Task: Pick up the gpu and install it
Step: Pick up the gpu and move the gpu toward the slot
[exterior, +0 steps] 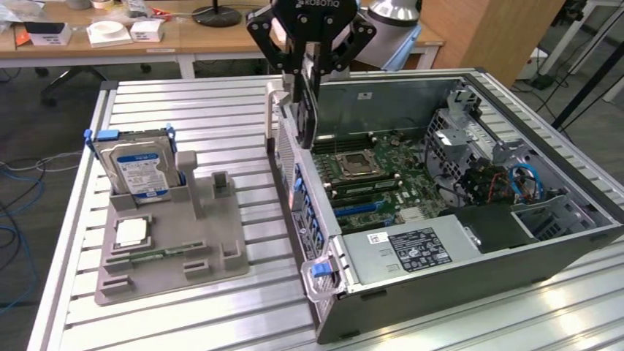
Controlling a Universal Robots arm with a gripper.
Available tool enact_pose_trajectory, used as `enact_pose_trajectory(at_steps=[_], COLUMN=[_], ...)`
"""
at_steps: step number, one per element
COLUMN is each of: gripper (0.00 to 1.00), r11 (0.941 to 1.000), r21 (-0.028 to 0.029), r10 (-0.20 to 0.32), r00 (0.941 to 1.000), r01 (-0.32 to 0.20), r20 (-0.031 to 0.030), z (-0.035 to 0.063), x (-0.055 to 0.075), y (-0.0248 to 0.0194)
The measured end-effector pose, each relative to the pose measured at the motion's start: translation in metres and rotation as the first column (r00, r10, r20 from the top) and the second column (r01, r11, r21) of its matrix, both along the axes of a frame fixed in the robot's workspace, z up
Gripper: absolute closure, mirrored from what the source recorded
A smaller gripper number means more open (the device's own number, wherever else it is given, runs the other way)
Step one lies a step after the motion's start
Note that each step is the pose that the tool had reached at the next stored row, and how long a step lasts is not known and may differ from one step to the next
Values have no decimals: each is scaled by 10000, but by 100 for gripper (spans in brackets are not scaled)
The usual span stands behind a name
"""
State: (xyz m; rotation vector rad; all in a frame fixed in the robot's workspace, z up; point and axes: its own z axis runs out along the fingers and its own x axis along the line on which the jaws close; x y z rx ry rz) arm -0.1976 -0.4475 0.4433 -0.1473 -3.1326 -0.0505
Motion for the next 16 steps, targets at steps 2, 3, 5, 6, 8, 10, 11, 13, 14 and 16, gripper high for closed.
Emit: enact_pose_trajectory(at_steps=[2,3,5,6,8,10,11,13,14,16], gripper=[74,74,74,74,74,74,74,74,74,74], r11=[10000,10000,10000,10000,10000,10000,10000,10000,10000,10000], r21=[1,1,0,0,0,0,0,0,0,0], r10=[1,0,0,0,0,0,0,0,0,0], r00=[10000,10000,10000,10000,10000,10000,10000,10000,10000,10000], r01=[-1,0,0,0,0,0,0,0,0,0], r20=[1,1,0,0,0,0,0,0,0,0], z=[0,0,0,0,0,0,0,0,0,0], x=[27,40,66,77,99,114,124,135,134,135], y=[0,0,0,0,0,0,0,0,0,0])
